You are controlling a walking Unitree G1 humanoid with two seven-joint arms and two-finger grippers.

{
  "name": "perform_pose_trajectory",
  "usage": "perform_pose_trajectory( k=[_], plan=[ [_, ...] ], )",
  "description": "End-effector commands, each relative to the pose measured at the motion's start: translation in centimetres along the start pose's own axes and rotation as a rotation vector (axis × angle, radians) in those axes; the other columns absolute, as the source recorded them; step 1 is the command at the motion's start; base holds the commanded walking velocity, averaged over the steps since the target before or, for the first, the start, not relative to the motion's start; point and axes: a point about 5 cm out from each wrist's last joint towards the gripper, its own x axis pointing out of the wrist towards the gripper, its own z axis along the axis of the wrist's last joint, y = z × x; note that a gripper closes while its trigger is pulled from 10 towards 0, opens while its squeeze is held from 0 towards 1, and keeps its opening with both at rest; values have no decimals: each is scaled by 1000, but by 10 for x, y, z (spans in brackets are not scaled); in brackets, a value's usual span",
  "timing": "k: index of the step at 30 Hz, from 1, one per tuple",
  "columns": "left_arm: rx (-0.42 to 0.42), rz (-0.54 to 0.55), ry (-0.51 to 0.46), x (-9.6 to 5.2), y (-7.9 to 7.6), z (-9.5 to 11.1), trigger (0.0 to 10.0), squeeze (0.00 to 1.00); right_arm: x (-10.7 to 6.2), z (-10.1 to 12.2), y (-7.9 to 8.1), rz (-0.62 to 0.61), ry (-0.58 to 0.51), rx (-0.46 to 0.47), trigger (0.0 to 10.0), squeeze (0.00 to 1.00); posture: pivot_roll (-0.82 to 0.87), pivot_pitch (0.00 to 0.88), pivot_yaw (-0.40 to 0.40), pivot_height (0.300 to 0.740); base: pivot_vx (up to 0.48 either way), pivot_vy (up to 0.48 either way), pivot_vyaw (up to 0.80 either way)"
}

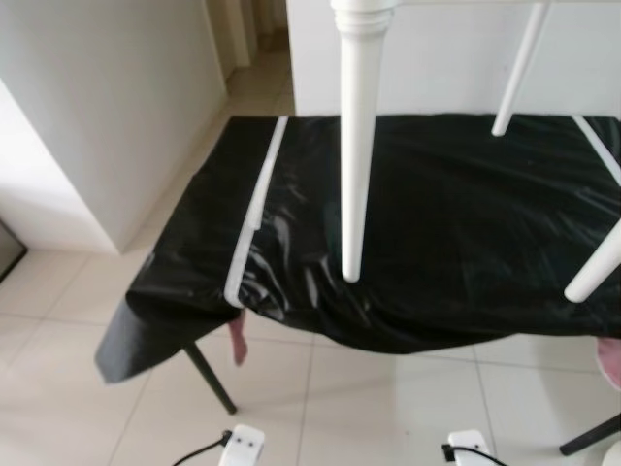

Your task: Building children table

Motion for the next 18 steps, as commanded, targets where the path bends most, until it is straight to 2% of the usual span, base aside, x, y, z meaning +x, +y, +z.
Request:
perform_pose_trajectory(
  k=[1, 8, 14, 18],
  plan=[
    [39, -15, 62, -1, -2, -14, 10000, 0, -3, -14, 14, 57, 56, 0, 10000, 0, -32, 14, 54, 740, 0, -292, 0],
    [42, -33, 90, -2, -10, -24, 10000, 0, -4, -18, 12, 35, 68, 46, 10000, 0, -35, 16, 56, 740, 0, -314, 0],
    [63, -31, 87, -1, -10, -21, 10000, 0, -4, -20, 10, 17, 76, 84, 10000, 0, -29, 19, 46, 740, 0, -292, 0],
    [64, -32, 86, -1, -12, -20, 10000, 0, -4, -21, 10, 13, 77, 72, 10000, 0, -32, 20, 42, 740, 0, -277, 0]
  ],
)
